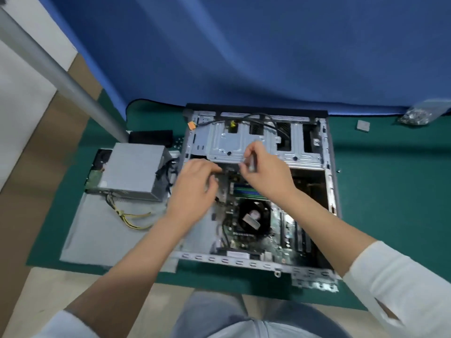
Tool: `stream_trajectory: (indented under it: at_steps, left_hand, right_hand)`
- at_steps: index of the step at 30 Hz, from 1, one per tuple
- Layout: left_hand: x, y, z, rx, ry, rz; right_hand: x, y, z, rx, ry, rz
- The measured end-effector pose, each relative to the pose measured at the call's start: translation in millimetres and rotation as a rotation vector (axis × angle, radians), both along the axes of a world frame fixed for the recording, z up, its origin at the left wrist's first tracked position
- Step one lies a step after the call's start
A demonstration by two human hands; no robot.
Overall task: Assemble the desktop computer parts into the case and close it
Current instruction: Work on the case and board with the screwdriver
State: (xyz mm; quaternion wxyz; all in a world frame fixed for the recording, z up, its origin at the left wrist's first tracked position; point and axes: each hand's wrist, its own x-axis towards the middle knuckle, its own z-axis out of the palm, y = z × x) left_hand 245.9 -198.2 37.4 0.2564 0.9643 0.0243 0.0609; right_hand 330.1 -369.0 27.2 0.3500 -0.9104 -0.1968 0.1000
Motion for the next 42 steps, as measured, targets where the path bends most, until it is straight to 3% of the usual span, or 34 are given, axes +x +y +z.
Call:
stream_trajectory:
  at_steps: [4,11,15,20,25,33,42]
  left_hand:
    - [21,81,-4,-0.018,-0.034,0.065]
    - [62,166,-49,0.062,0.121,0.05]
    - [99,178,-70,0.097,0.187,0.032]
    - [160,173,-92,0.293,0.504,-0.004]
    - [201,172,-116,0.367,0.606,0.02]
    - [214,186,-135,0.295,0.519,-0.059]
    - [210,182,-133,0.389,0.512,-0.12]
  right_hand:
    - [32,66,-10,-0.028,-0.097,-0.031]
    - [56,106,-44,-0.254,-0.227,-0.111]
    - [55,106,-49,-0.276,-0.272,-0.111]
    - [53,109,-48,-0.283,-0.313,-0.155]
    - [53,108,-47,-0.289,-0.339,-0.134]
    - [53,108,-45,-0.263,-0.364,-0.115]
    - [52,108,-42,-0.26,-0.367,-0.124]
